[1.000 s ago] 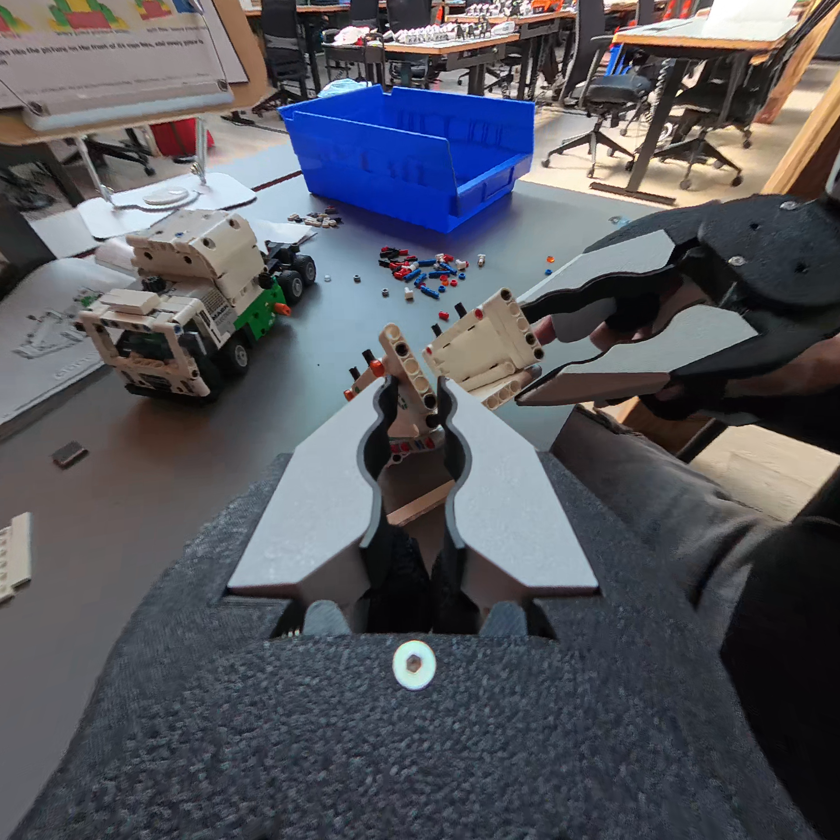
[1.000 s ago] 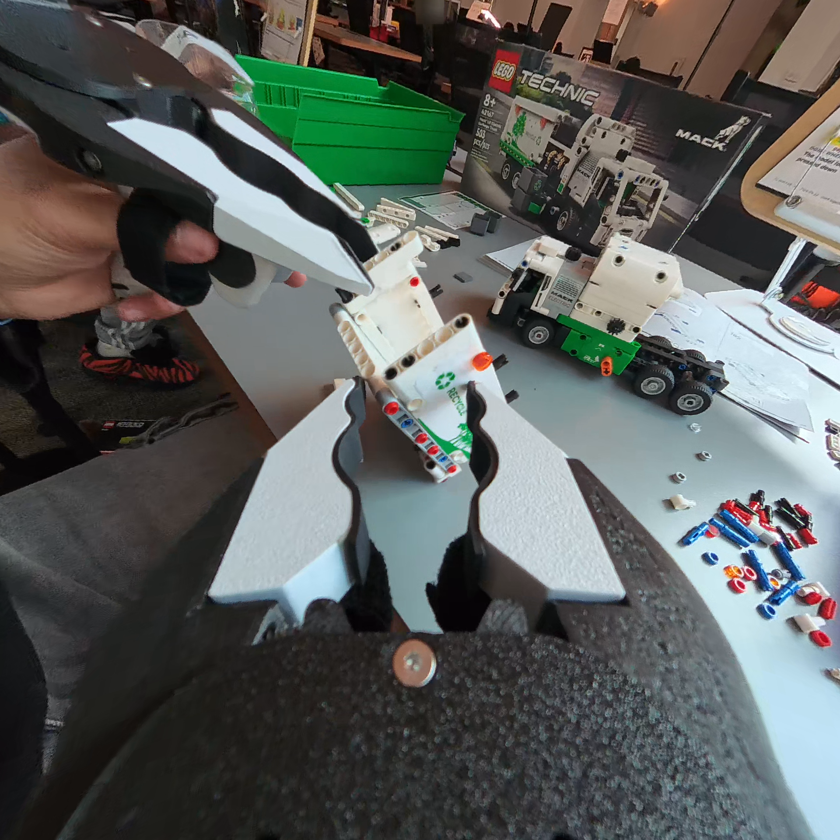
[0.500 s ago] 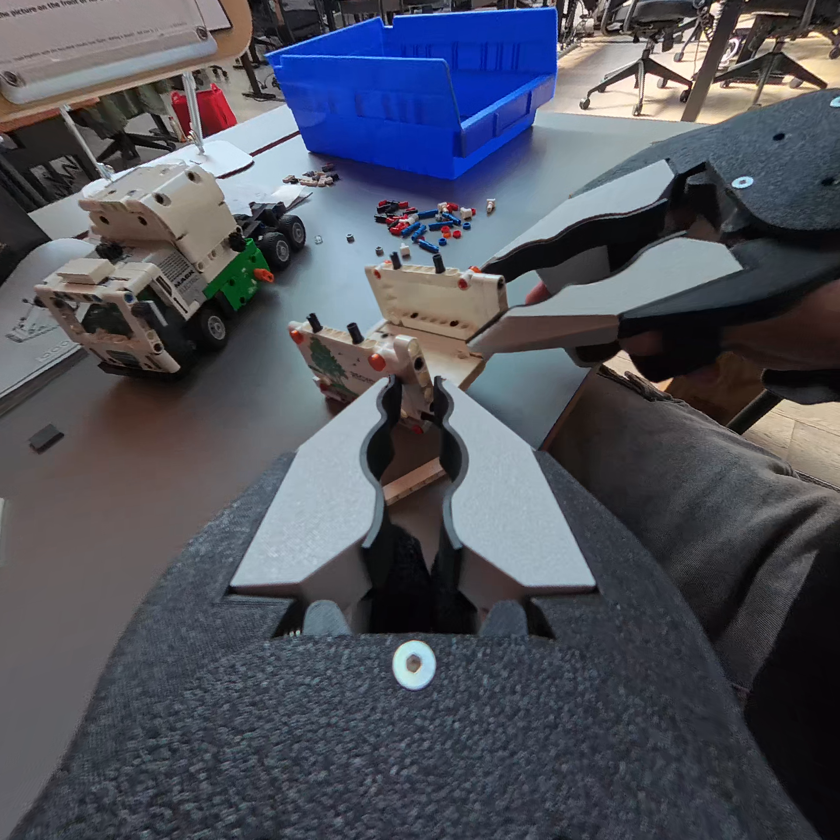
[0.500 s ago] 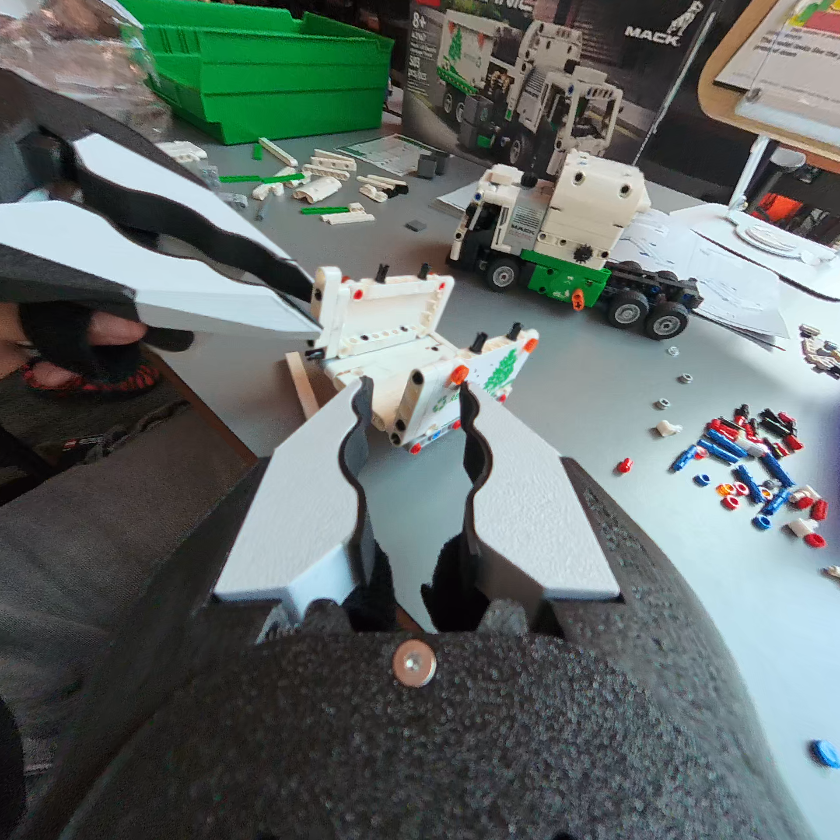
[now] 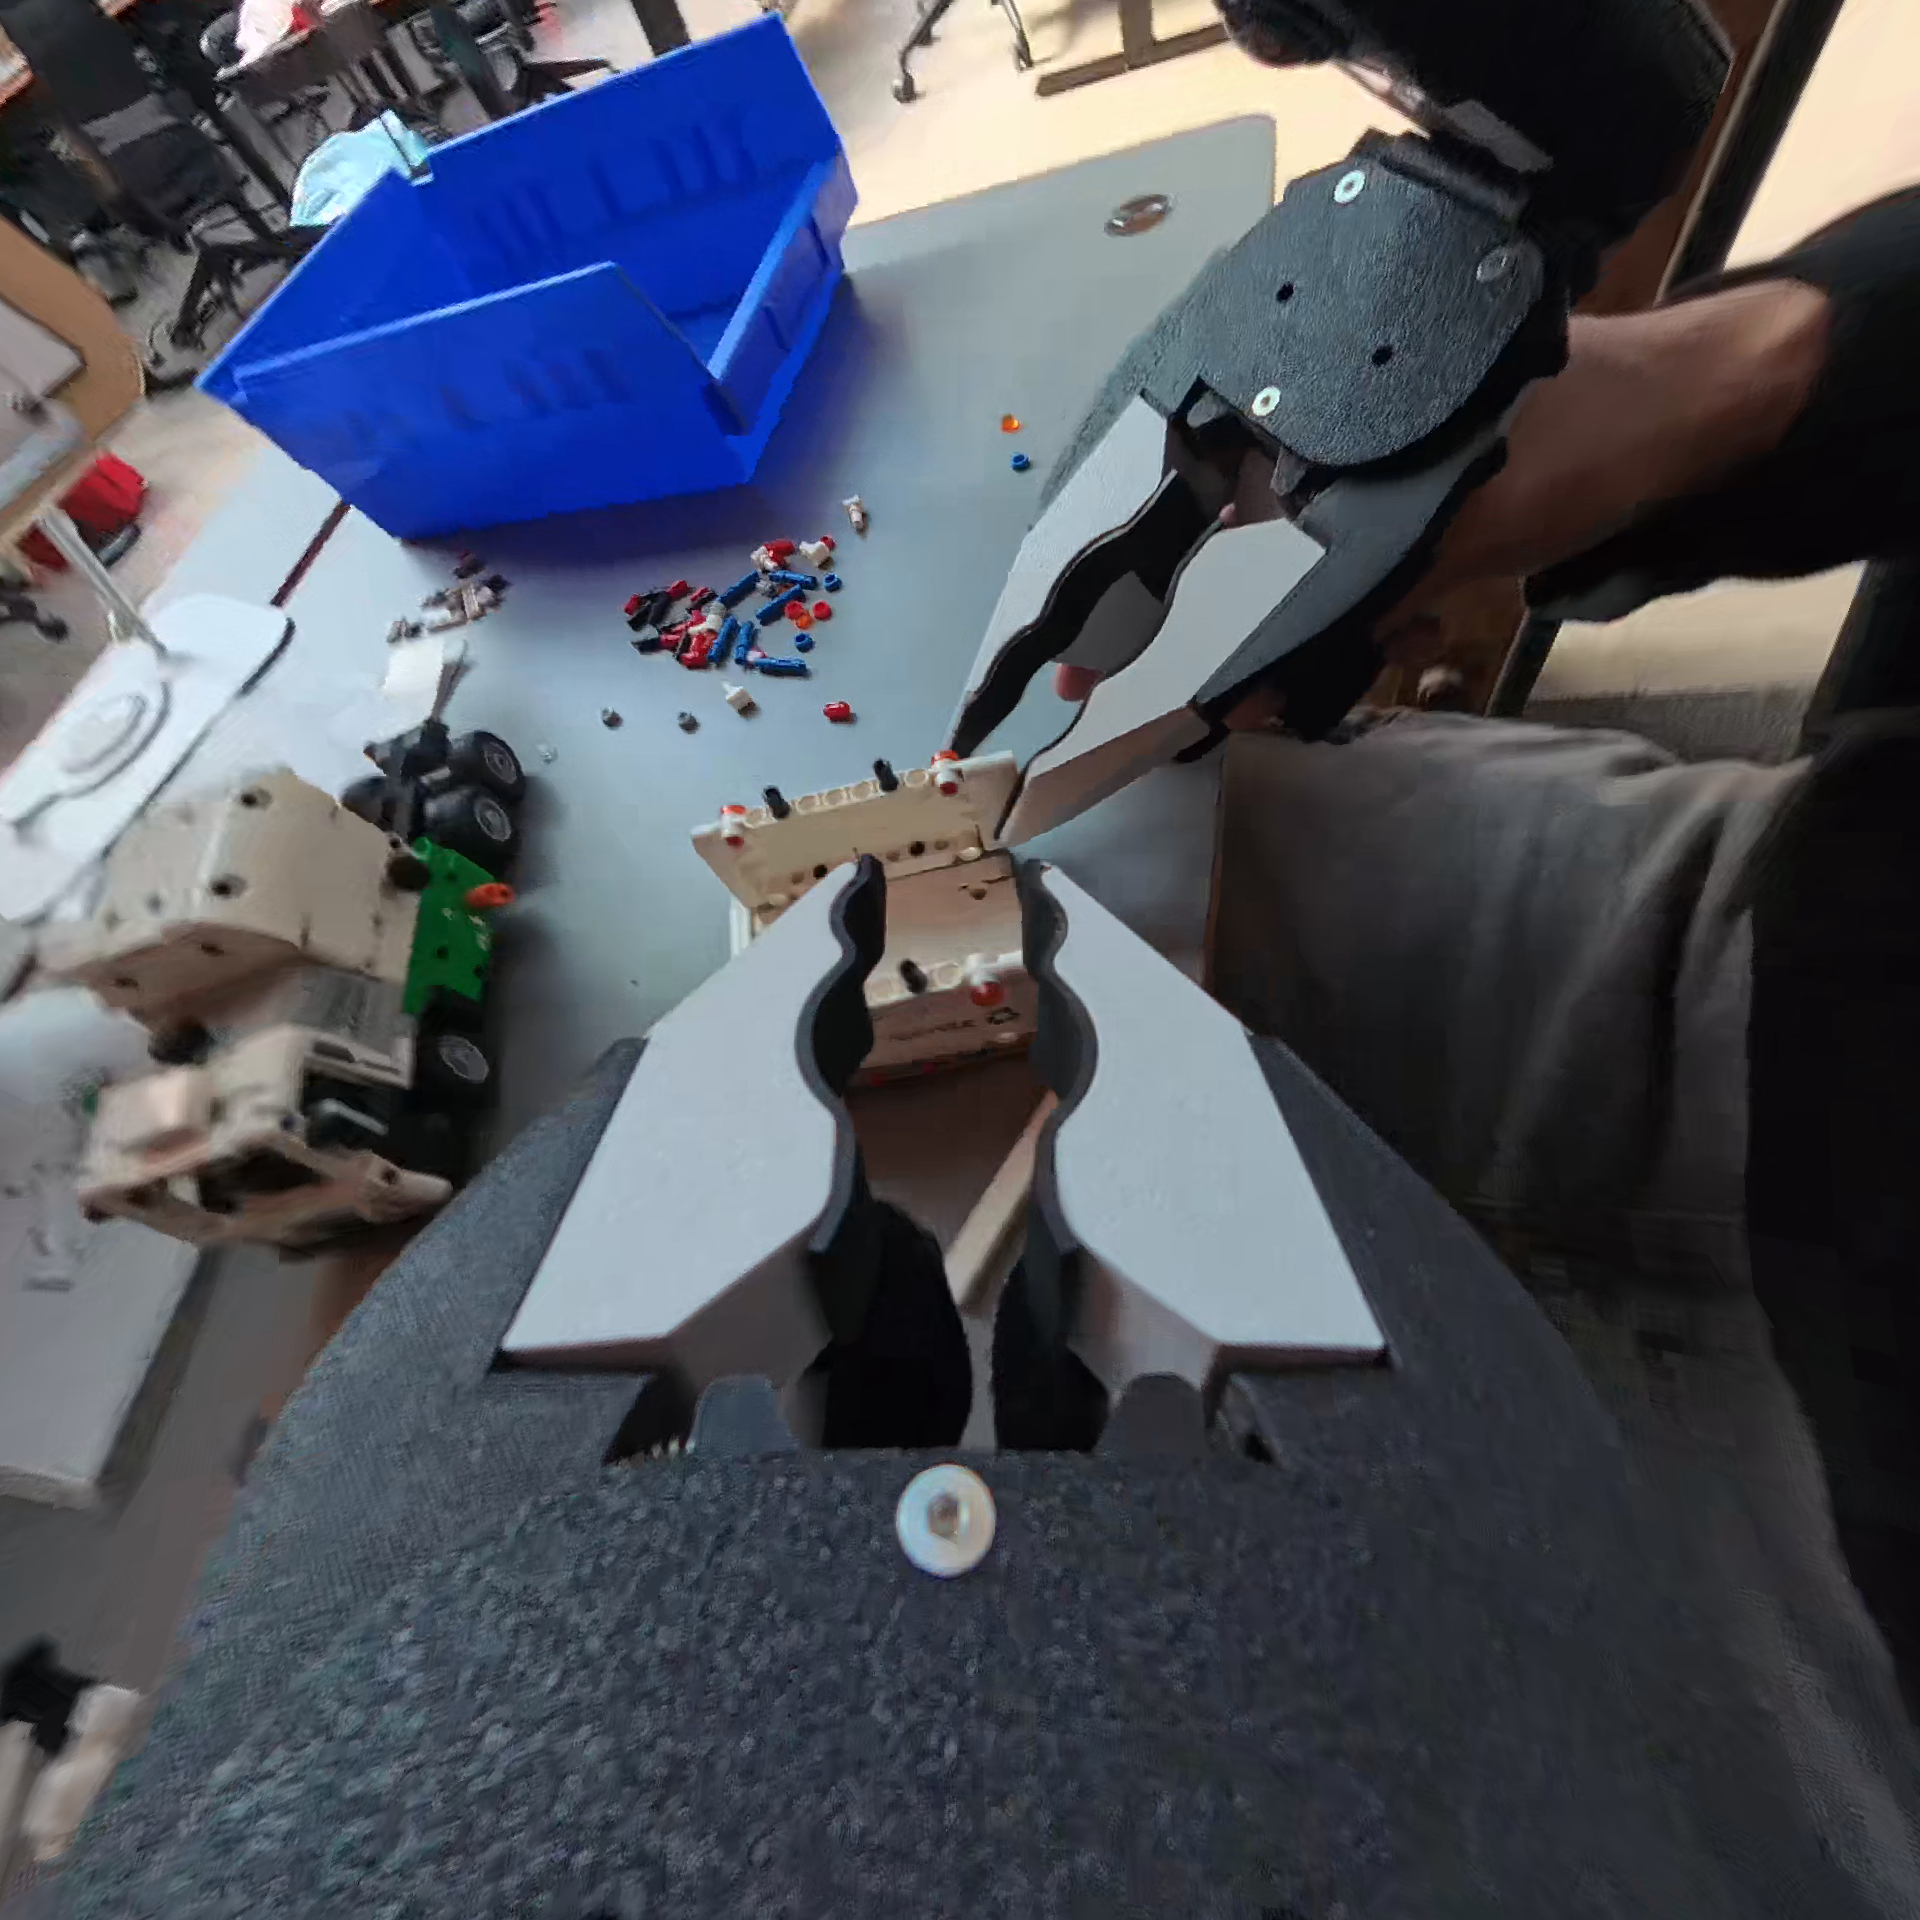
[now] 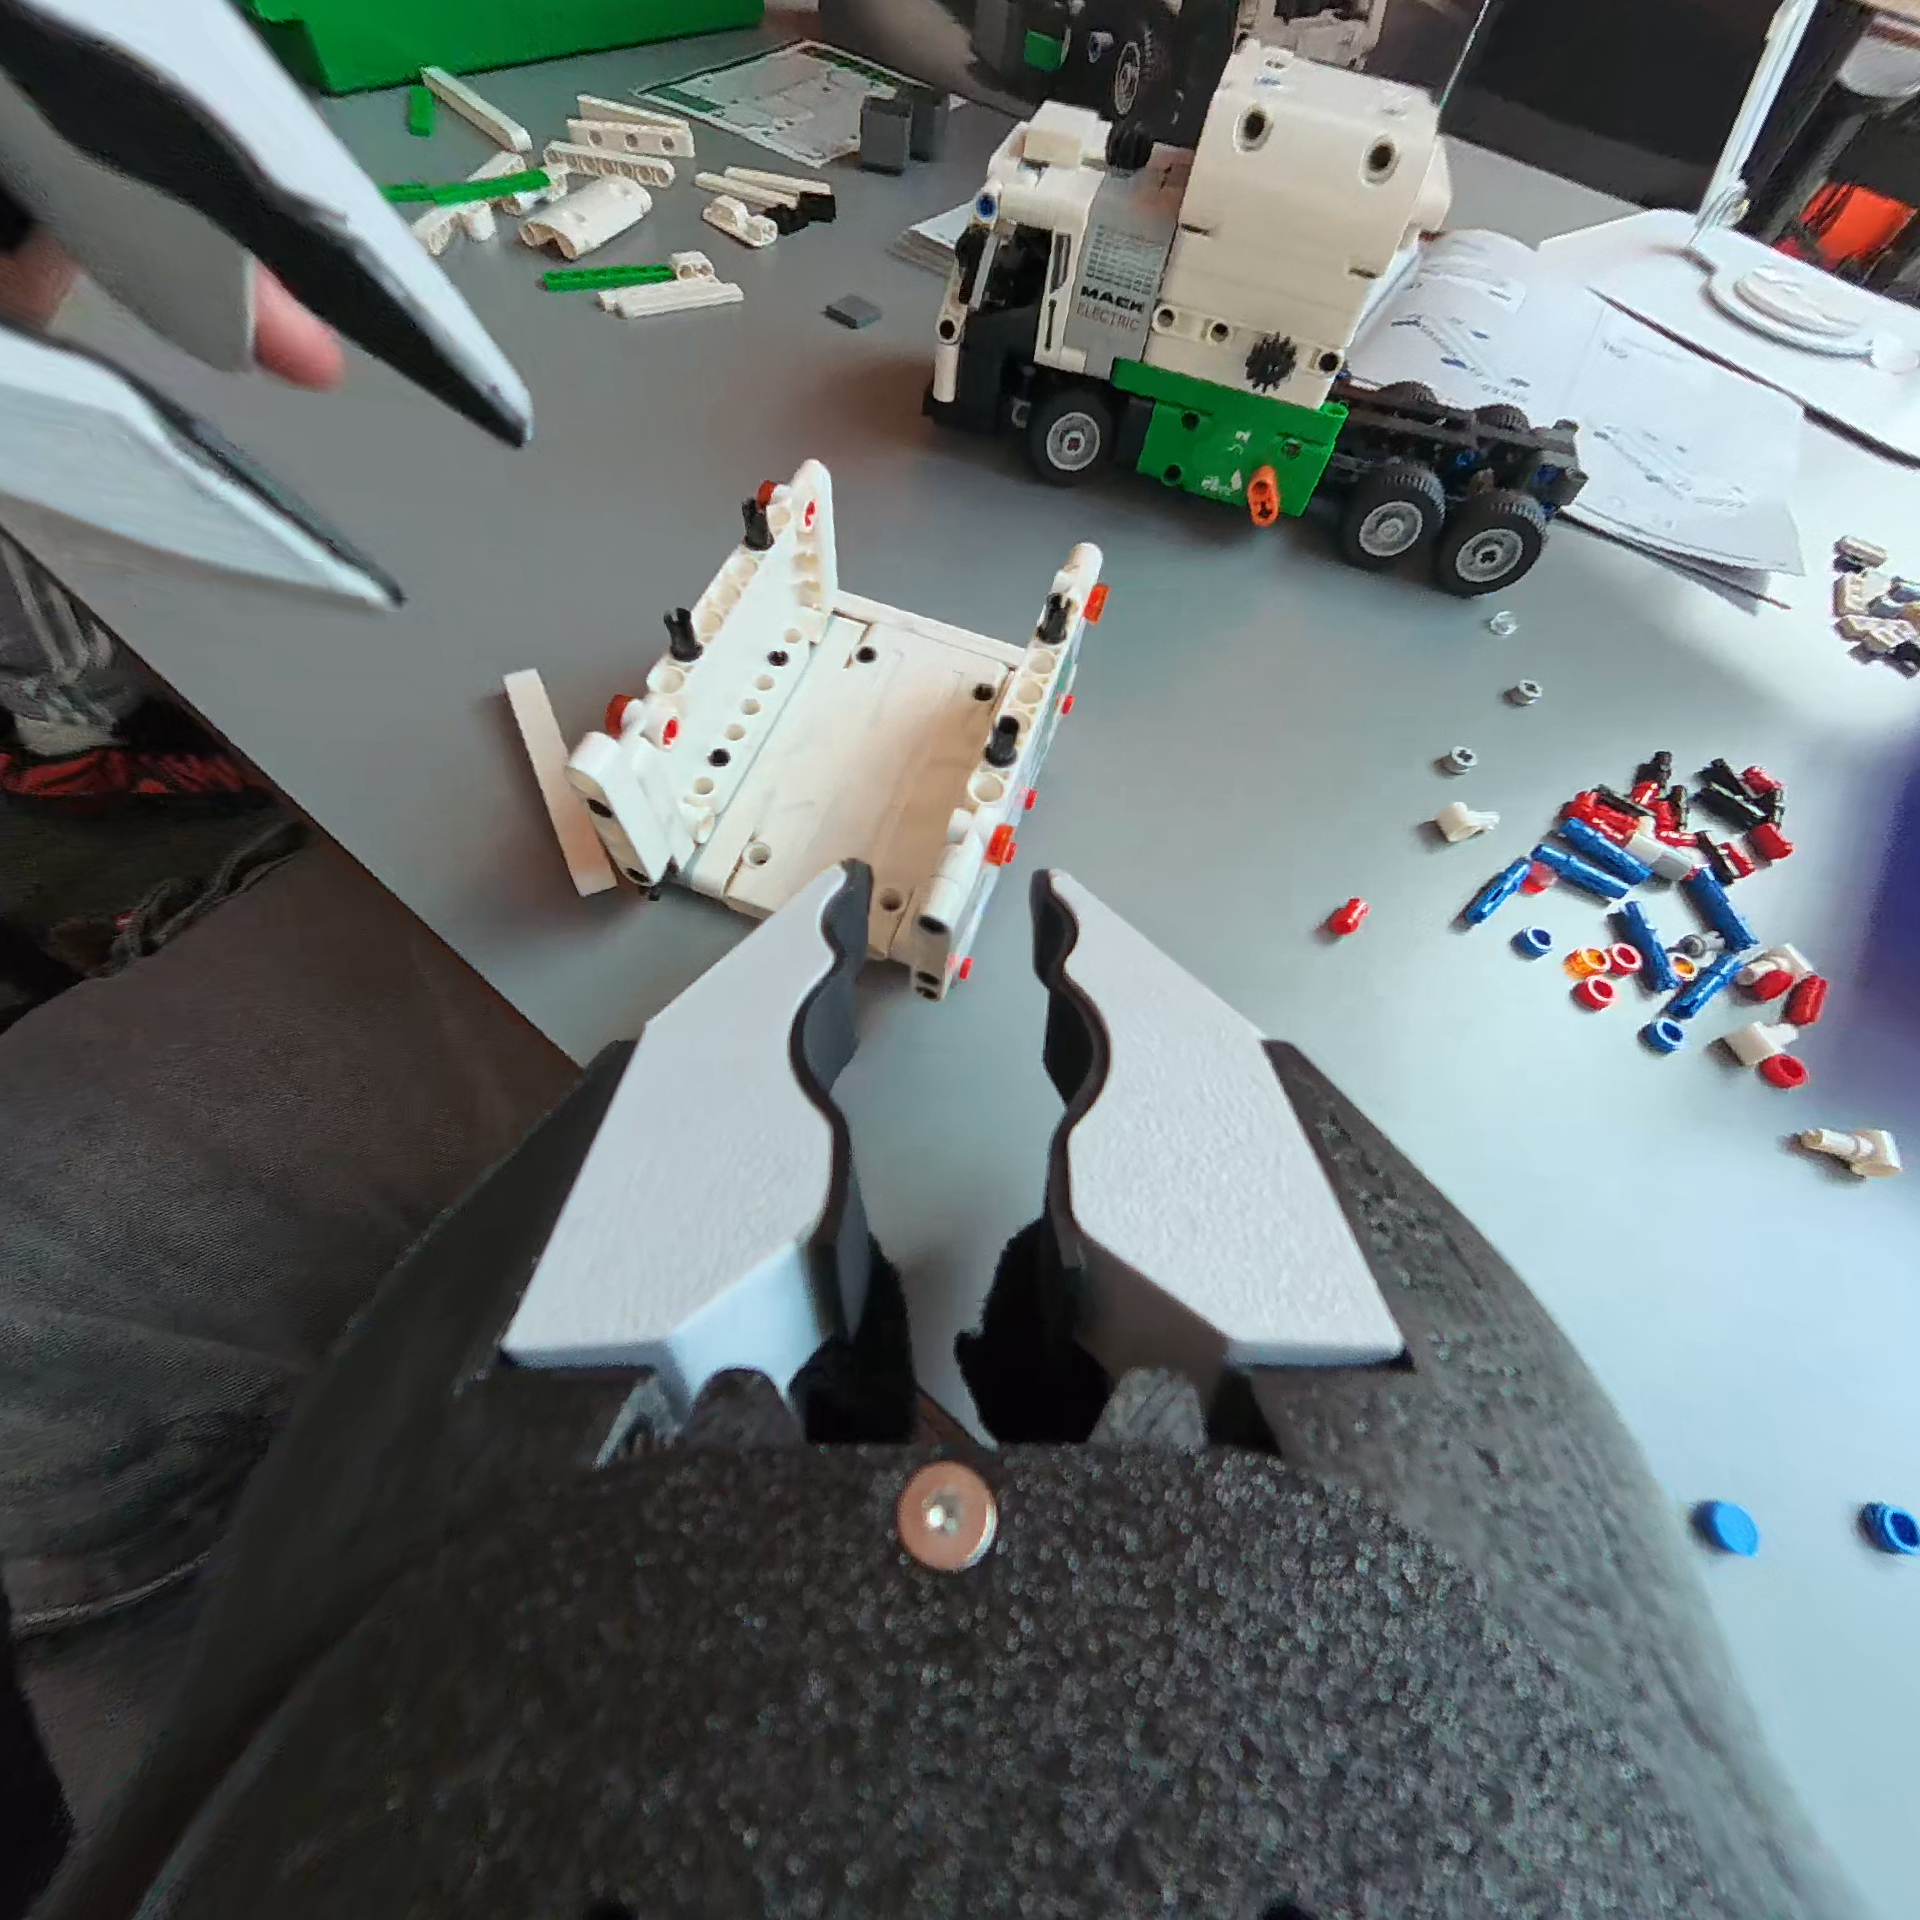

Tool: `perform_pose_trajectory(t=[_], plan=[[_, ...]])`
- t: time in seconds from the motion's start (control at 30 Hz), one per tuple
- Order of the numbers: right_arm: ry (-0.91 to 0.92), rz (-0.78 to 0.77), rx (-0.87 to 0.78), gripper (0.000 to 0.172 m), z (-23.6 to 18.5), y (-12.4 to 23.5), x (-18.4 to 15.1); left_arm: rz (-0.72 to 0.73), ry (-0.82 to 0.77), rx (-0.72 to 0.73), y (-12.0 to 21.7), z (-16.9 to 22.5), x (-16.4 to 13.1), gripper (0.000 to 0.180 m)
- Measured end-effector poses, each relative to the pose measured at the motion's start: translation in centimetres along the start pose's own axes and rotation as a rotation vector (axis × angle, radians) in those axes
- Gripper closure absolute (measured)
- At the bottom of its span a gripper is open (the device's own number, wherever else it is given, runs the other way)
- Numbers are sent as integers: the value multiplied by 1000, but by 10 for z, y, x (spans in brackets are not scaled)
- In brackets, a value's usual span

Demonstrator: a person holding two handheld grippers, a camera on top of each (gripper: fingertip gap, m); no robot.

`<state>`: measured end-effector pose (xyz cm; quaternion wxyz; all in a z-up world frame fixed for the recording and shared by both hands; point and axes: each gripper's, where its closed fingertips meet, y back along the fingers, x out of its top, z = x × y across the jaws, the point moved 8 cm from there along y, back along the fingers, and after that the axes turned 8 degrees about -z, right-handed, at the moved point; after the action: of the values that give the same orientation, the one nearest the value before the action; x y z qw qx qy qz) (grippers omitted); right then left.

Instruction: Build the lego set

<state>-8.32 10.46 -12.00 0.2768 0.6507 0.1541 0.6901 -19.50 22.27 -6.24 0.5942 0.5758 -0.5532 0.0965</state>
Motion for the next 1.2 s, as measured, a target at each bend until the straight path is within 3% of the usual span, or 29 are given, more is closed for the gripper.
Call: perform_pose_trajectory(t=[0.03,0.17,0.33,0.4,0.53,0.6,0.7,1.2], plan=[[-6,-5,8,149,0,1,-1,-28,-92,-9,-3,-8,7,155],[32,-48,-8,159,0,-7,-6,-219,-454,-63,-42,-32,30,143],[228,-77,80,165,14,-12,8,-455,-612,-288,-94,-43,31,140],[256,-80,173,165,23,-15,14,-488,-617,-392,-105,-47,24,156],[249,-96,229,162,40,-29,17,-470,-554,-484,-118,-62,20,171],[247,-59,247,155,42,-31,16,-432,-522,-535,-118,-66,17,171],[295,-32,287,164,40,-30,15,-389,-508,-580,-119,-67,13,172],[267,2,420,165,37,-30,20,-344,-533,-592,-109,-67,-1,171]])
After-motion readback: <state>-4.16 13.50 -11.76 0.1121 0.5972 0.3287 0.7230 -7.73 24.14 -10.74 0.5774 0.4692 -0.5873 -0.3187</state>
